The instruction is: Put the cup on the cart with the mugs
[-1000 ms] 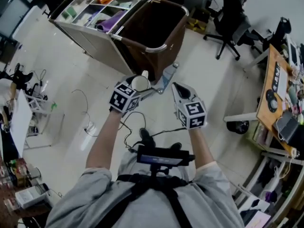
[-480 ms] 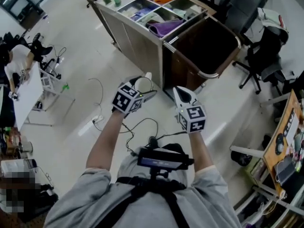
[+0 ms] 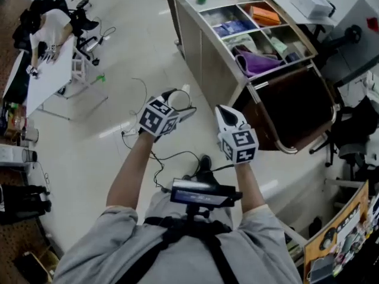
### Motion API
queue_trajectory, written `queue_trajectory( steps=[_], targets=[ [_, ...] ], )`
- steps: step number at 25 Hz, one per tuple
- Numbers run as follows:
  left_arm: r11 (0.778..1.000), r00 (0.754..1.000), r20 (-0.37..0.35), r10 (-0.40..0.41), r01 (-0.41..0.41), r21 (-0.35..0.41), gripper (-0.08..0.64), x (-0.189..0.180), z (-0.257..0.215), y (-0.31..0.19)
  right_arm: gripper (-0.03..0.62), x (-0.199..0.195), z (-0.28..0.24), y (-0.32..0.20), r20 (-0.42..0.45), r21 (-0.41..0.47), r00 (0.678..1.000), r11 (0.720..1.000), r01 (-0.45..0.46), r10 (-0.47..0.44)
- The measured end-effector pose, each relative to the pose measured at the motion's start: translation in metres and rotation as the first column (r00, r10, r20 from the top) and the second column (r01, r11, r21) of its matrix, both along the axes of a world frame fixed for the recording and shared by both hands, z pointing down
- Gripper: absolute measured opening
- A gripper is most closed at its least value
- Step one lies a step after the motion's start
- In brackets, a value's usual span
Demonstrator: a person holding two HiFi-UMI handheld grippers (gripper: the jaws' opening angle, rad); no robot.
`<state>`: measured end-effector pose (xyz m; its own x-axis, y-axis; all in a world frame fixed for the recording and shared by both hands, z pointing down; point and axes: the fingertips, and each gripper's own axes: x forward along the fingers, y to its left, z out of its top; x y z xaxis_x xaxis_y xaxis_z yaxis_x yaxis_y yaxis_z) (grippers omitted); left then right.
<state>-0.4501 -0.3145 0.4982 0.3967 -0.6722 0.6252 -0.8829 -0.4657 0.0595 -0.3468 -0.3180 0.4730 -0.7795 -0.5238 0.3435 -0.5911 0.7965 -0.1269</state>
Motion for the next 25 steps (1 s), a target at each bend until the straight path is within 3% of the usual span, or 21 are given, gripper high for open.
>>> queue_trajectory(
  steps=[8, 12, 18, 25],
  targets=[
    [0.982, 0.982, -0.008, -0.188, 0.188, 0.006, 0.410, -0.065, -0.009, -0.063, 0.005, -0.072, -0.008, -0.074, 0.004, -0.001, 0.979, 0.979, 0.205, -0.205],
    [0.969, 0.969, 0.001, -0.247, 0.247, 0.011, 0.410, -0.091, -0.020, -0.083, 0.005, -0.098, -0.014, -0.095, 0.017, -0.004, 0.967, 0.967, 0.256, -0.256],
    [0.960, 0.960, 0.021, -0.278, 0.277, 0.027, 0.410, -0.125, -0.035, -0.112, 0.005, -0.134, -0.032, -0.125, 0.041, 0.020, 0.957, 0.958, 0.288, -0.288],
    [0.969, 0.970, -0.002, -0.243, 0.243, 0.043, 0.410, -0.167, -0.029, -0.153, 0.005, -0.181, -0.026, -0.158, 0.023, 0.036, 0.960, 0.960, 0.277, -0.278]
  ],
)
